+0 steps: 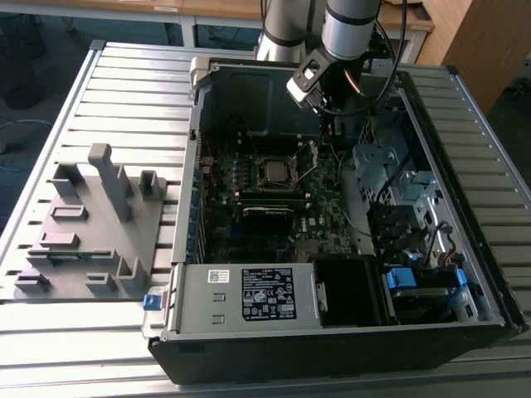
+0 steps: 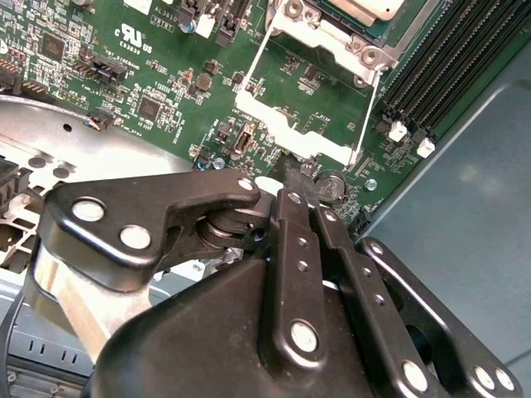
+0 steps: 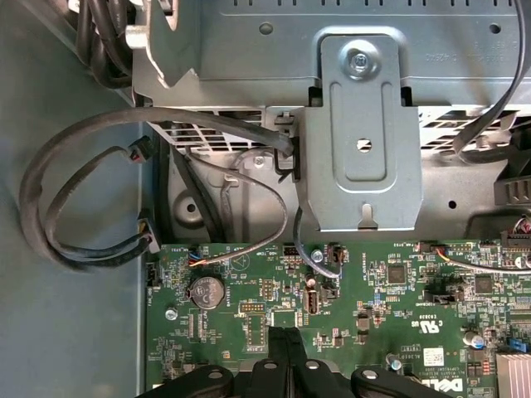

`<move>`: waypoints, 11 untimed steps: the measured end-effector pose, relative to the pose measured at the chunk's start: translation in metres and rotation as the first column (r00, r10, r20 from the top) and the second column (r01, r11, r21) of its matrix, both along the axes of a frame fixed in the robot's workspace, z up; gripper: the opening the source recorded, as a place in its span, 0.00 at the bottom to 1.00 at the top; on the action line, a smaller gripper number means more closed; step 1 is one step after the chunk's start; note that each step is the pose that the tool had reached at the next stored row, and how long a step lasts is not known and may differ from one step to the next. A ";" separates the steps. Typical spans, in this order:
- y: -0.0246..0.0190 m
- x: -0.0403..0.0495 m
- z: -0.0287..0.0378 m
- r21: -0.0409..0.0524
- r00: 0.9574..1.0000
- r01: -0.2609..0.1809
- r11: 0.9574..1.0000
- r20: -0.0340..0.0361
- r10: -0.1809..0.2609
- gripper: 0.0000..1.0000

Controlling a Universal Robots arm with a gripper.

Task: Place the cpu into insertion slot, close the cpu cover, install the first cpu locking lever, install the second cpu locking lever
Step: 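Close the cpu cover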

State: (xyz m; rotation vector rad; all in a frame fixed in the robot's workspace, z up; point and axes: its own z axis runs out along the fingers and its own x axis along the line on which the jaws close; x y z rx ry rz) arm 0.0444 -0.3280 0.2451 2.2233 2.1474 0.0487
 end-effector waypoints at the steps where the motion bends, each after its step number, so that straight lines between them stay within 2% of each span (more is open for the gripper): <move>1: 0.0000 0.0000 0.0000 0.000 1.000 0.000 1.000 0.000 0.000 0.10; 11: 0.0000 -0.0023 -0.0008 0.000 1.000 0.000 1.000 0.000 0.000 0.10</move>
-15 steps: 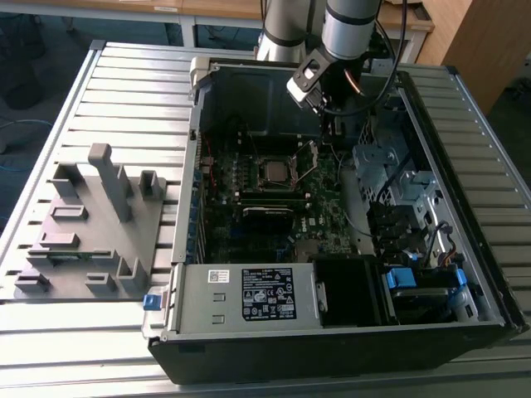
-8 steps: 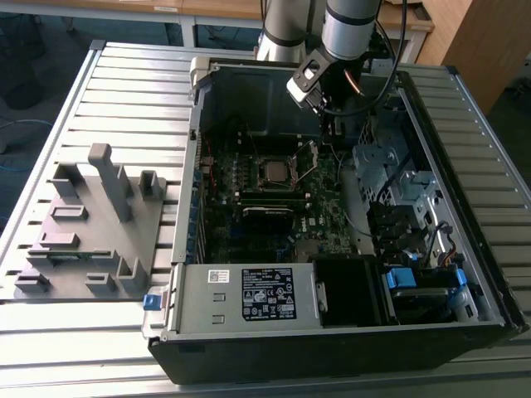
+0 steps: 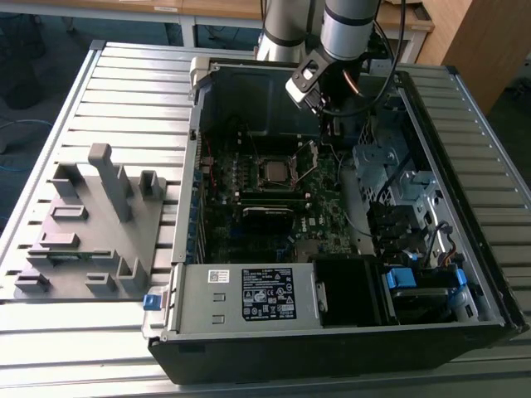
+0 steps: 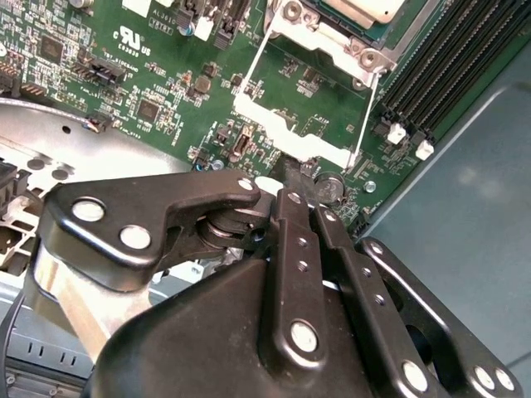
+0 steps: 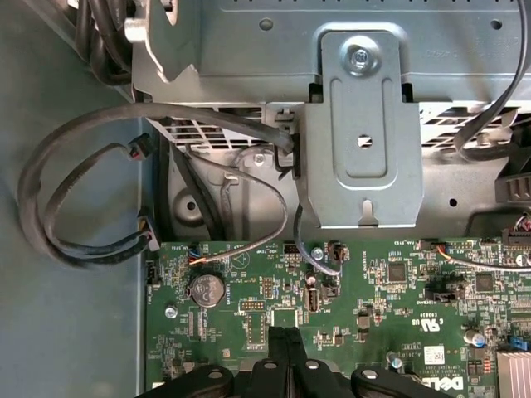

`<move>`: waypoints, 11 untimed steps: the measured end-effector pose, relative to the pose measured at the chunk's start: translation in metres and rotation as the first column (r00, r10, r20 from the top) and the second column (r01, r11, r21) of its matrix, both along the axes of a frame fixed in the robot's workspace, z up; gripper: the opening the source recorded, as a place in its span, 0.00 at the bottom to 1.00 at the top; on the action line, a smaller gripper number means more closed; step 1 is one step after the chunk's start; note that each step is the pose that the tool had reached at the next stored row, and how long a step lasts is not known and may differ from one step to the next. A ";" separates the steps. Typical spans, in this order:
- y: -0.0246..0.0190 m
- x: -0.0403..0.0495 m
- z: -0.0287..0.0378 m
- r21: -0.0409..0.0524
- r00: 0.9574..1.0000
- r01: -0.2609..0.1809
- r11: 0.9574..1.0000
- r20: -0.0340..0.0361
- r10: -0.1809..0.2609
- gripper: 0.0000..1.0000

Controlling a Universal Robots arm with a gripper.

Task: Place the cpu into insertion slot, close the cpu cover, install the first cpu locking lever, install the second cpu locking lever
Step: 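Close the cpu cover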

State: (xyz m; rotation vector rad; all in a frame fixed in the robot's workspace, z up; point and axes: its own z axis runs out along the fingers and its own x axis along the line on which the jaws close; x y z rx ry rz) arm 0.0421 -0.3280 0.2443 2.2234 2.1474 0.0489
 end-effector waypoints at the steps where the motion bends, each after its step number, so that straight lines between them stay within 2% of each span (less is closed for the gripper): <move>1: 0.0000 -0.0009 -0.0001 0.000 1.000 0.000 1.000 0.000 0.000 0.10; 11: 0.0000 -0.0131 -0.0005 0.000 1.000 0.000 1.000 0.001 0.000 0.10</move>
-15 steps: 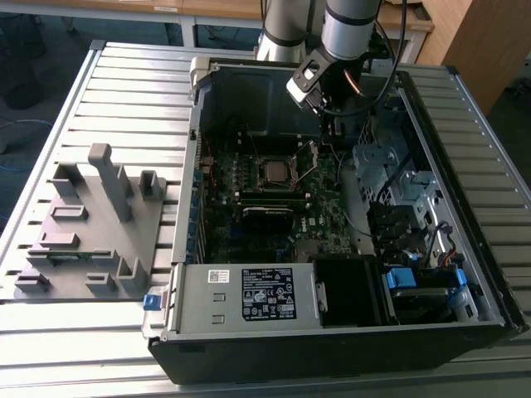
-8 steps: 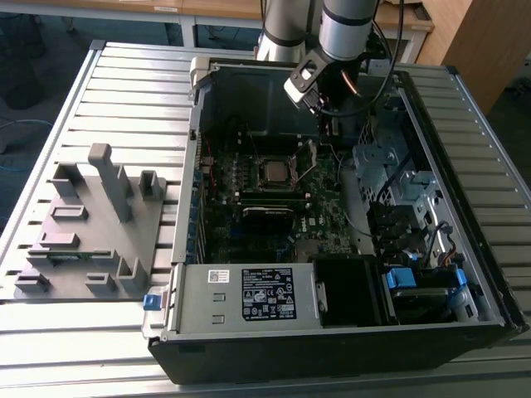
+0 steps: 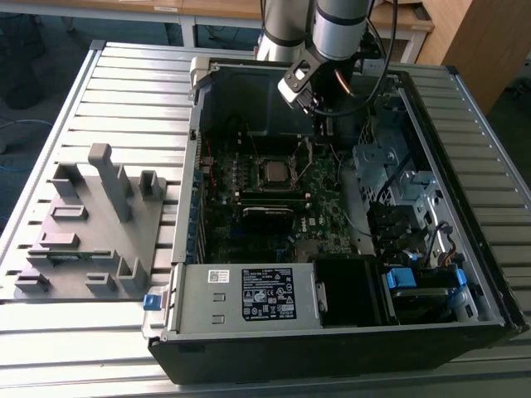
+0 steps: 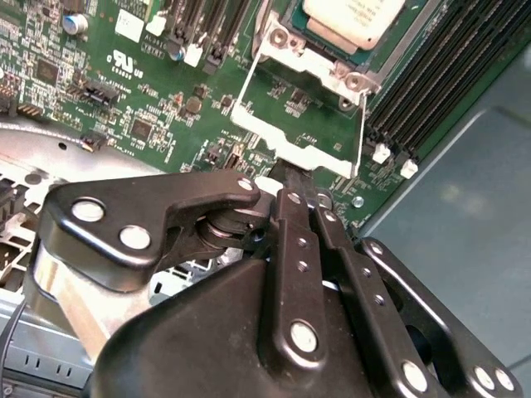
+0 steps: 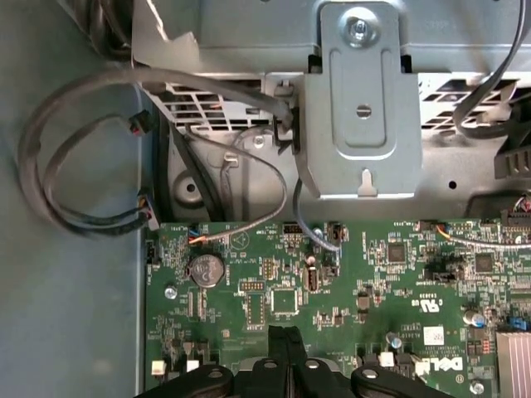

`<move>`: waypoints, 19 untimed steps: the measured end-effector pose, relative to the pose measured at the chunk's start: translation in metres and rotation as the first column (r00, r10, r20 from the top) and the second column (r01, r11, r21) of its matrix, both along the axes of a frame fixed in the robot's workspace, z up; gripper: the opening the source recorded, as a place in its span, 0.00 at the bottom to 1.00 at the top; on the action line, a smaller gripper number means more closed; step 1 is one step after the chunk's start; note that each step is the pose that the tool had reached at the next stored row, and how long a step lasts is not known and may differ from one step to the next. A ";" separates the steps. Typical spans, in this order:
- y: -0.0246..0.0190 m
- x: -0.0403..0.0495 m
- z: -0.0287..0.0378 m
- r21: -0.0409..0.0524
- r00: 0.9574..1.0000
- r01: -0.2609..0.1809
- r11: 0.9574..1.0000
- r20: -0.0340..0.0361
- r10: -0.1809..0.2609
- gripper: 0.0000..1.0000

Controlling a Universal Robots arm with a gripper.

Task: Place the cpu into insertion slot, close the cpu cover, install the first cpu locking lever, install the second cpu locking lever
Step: 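Close the cpu cover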

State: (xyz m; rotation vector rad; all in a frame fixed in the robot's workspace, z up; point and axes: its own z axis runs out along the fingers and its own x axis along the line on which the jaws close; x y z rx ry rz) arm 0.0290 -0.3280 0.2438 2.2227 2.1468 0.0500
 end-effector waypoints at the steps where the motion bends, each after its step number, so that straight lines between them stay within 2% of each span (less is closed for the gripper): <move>1: 0.0000 -0.0010 0.0000 0.000 1.000 0.000 1.000 0.000 0.000 0.10; 19: 0.0000 -0.0117 -0.0001 0.000 1.000 0.000 1.000 0.001 0.000 0.10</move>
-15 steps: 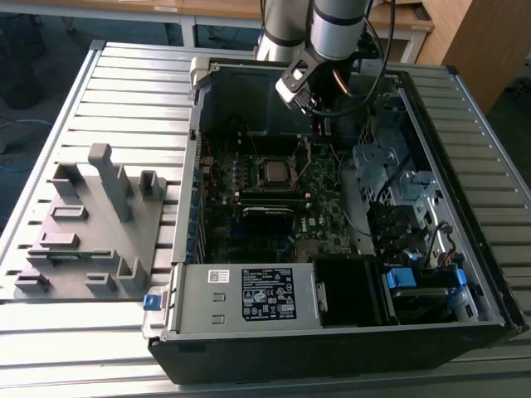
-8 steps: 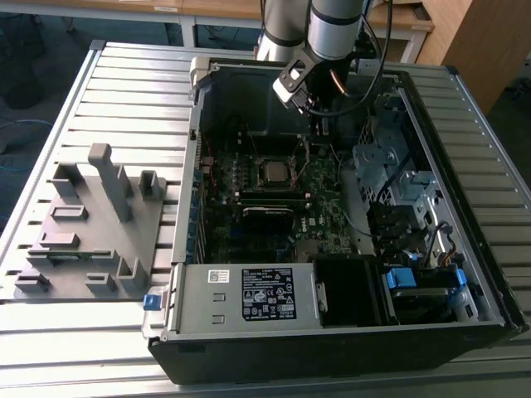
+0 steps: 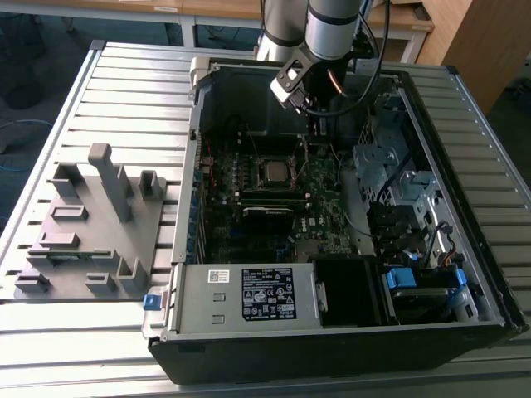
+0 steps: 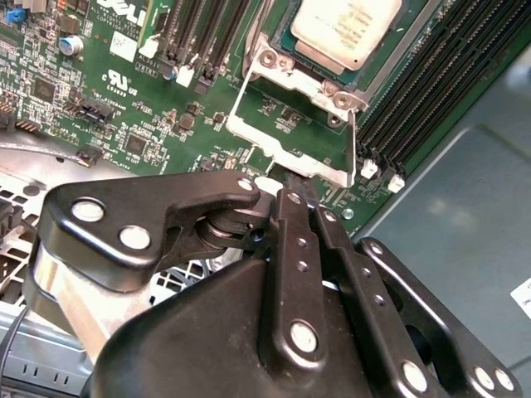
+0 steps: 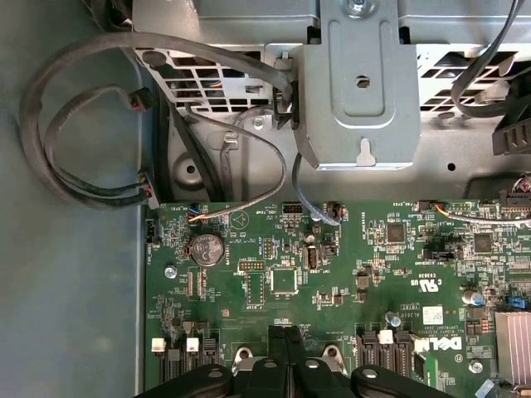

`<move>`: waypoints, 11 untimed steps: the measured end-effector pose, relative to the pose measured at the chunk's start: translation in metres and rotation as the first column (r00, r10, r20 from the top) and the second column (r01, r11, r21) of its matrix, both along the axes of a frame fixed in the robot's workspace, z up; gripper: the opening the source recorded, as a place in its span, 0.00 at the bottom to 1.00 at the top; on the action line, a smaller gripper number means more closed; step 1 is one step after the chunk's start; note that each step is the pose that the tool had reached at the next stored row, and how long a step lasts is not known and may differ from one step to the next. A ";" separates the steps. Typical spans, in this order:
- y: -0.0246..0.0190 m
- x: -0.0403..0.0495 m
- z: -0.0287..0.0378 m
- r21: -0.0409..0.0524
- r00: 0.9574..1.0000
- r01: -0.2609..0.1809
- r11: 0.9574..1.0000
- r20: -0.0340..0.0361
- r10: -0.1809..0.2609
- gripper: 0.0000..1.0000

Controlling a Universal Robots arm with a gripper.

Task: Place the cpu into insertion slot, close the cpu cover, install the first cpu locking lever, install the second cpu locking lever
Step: 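Close the cpu cover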

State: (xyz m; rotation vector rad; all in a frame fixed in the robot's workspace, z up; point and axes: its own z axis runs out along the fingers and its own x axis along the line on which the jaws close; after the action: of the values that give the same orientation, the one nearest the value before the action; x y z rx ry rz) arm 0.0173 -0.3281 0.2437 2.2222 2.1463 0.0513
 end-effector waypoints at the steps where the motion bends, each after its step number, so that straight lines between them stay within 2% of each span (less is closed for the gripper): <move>1: 0.0000 -0.0004 0.0000 0.000 1.000 0.000 1.000 0.000 0.000 0.10; 11: 0.0000 -0.0040 0.0000 0.000 1.000 0.000 1.000 0.000 0.000 0.10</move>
State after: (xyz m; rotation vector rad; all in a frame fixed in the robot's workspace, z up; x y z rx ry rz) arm 0.0132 -0.3280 0.2437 2.2220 2.1462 0.0516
